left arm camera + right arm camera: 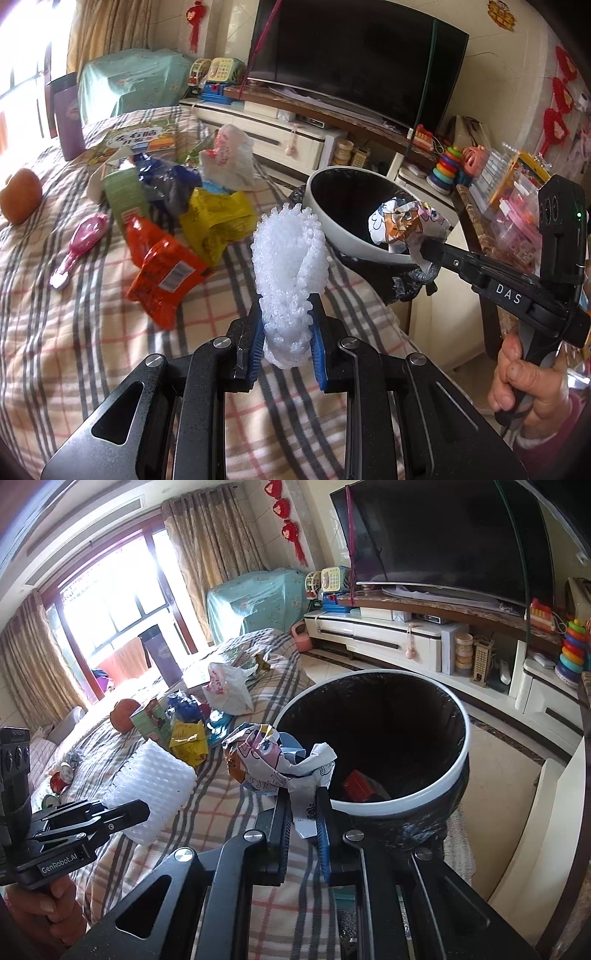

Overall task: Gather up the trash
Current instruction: 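Carry the foam net and the wrapper over the black bin with both grippers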

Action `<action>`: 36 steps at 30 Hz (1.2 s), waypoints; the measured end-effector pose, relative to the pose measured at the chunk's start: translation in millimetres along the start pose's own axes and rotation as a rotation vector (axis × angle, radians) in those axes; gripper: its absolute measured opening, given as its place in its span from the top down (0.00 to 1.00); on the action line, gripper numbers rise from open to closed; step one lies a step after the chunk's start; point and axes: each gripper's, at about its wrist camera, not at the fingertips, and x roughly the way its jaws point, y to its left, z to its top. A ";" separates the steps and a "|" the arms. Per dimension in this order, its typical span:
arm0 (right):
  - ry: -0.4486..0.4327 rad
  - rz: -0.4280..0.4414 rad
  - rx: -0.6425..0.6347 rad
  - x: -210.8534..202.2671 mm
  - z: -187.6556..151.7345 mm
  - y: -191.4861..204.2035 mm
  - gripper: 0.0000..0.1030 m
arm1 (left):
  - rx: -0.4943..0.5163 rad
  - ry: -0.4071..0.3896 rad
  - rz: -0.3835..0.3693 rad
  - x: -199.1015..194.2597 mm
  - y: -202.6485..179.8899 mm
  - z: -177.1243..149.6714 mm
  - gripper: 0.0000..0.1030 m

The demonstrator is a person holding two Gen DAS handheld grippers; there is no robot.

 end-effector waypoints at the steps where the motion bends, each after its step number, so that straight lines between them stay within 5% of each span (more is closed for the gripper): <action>1: -0.002 -0.002 0.001 -0.6 1.0 -1.3 0.88 | 0.004 0.001 -0.002 1.2 -1.3 1.0 0.80; 36: 0.008 -0.075 -0.010 13.8 36.5 -49.2 0.88 | 0.131 0.047 0.001 50.1 -44.9 52.6 0.80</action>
